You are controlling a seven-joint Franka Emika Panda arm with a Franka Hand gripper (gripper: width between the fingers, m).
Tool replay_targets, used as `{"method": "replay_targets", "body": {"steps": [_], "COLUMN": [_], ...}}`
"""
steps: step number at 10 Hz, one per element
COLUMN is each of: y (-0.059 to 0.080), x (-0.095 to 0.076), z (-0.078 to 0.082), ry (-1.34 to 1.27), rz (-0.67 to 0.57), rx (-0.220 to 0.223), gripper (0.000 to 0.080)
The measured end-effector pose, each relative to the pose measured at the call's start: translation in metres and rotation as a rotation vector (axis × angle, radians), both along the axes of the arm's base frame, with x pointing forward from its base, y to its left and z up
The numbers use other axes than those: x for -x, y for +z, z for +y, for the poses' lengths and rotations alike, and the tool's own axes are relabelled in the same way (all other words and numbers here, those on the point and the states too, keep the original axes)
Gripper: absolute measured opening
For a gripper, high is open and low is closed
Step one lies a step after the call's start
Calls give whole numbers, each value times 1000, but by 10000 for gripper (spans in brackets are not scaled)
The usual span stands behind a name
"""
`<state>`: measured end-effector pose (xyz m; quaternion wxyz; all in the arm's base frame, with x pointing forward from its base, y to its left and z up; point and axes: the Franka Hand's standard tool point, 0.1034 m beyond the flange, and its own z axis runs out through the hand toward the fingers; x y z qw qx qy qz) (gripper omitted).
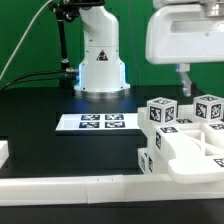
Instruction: Assemble chair
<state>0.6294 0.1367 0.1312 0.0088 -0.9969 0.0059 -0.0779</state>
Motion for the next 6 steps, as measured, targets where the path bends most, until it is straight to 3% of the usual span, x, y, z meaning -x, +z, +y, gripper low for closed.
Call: {"method": "replay_targets", "body": {"steps": [6], "y": [1], "x": [-9], "z": [-3], "ry": [4], "rz": [-60], "rx": [-4], "gripper": [649]}}
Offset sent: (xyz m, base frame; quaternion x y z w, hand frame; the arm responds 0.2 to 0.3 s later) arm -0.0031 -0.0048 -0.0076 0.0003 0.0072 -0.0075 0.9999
